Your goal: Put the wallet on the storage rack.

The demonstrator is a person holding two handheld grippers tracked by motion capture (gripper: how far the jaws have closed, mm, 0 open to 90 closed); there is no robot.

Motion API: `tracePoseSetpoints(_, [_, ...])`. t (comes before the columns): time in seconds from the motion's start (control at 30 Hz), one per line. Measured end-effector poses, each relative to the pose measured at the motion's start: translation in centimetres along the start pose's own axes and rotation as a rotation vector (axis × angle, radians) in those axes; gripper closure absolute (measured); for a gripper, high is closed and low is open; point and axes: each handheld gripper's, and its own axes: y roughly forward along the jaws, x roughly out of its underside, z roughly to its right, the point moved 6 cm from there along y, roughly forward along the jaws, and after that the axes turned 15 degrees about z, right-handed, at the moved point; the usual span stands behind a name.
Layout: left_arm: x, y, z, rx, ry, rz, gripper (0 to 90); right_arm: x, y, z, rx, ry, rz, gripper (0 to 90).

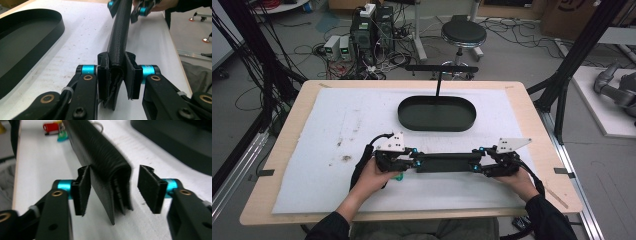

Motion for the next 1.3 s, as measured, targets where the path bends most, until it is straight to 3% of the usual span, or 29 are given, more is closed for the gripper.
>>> tracePoseSetpoints(0.23, [0.1,-0.2,-0.2,-0.026,-0.012,0.013,71.6,0.3,0.3,-0.2,-0.037,-0.033,-0.029,73.2])
tracePoseSetpoints(0.33, [0.0,-0.2,-0.5,-0.058,-0.036,0.034,60.2,0.2,0.3,-0.6,-0.055,-0.052,-0.023,76.7])
tracePoseSetpoints(0.5, [-0.7,-1.1,-0.8,-0.119,-0.027,0.071,46.2,-0.1,0.1,-0.7,-0.053,-0.055,-0.007,77.4])
tracePoseSetpoints(0.87, [-1.7,-5.6,-1.0,-0.249,-0.023,0.142,40.9,-1.6,-0.8,0.0,0.045,-0.049,0.063,77.7])
tracePoseSetpoints(1.13, [-1.3,-8.6,-0.9,-0.324,-0.048,0.17,38.8,-3.5,-1.1,1.7,0.126,-0.033,0.126,77.9])
tracePoseSetpoints(1.3, [-0.8,-9.9,-0.8,-0.354,-0.054,0.19,38.8,-4.9,-0.4,2.9,0.179,-0.031,0.16,78.0])
